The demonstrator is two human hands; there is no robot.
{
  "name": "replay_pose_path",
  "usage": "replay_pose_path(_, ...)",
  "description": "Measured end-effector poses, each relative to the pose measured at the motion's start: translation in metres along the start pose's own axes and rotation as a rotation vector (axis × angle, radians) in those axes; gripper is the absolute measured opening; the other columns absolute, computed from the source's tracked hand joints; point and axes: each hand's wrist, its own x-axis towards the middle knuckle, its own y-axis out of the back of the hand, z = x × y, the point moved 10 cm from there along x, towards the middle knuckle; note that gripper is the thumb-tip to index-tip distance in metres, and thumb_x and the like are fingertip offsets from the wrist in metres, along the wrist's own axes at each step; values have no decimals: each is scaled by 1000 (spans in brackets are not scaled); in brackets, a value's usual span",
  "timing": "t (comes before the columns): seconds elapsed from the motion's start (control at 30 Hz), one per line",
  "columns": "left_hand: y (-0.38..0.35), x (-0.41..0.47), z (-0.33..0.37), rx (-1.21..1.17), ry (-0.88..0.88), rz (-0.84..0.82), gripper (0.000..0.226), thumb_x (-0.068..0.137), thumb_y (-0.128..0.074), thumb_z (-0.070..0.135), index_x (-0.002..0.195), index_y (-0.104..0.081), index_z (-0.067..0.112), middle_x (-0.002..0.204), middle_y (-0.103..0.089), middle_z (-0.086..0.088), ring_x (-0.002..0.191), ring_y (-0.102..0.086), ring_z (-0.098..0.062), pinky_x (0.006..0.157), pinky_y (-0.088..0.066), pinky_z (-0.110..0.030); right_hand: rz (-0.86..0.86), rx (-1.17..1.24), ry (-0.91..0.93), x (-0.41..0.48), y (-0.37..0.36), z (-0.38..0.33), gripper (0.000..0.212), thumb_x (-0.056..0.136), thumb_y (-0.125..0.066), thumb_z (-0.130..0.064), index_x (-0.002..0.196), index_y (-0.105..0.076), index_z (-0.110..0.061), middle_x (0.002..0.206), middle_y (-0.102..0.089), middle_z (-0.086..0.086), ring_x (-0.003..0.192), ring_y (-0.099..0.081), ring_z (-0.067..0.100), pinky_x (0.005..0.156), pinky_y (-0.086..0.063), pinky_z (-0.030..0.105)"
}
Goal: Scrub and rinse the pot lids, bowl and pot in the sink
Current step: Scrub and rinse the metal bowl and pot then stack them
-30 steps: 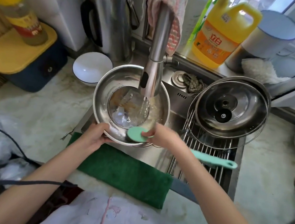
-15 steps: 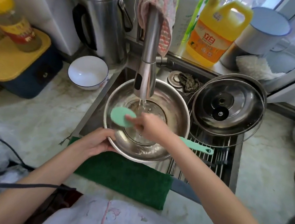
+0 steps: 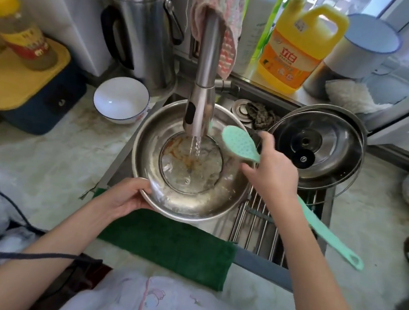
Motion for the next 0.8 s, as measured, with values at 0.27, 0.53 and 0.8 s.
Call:
replay_pose_path(0.27, -16, -3, 14, 54, -62, -28, 36, 60, -53, -5, 95, -59, -5, 77, -72, -16, 67, -70, -23, 52, -58, -36, -268, 980, -442, -23, -81, 45, 48, 85, -66, -40, 127, -56, -18, 112, -63, 0, 93, -59, 14, 64, -45, 26)
replay_pose_path(0.53, -16, -4, 37, 232, -163, -26, 32, 56, -48, 2, 85, -60, 1, 65, -69, -6, 57, -66, -15, 50, -57, -30, -305, 846, -405, -26, -74, 35, 17, 95, -46, -10, 106, -57, -16, 84, -59, 3, 69, -55, 17, 53, -47, 28)
replay_pose_path(0.8, -9, 36, 43, 802, -298, 374, 38, 74, -62, 11, 112, -54, 9, 106, -63, -11, 88, -62, -19, 77, -56, -40, 58, 581, -340, -9, 8, 52, 17, 79, -45, -1, 66, -56, 2, 59, -52, 11, 55, -45, 25, 47, -30, 29)
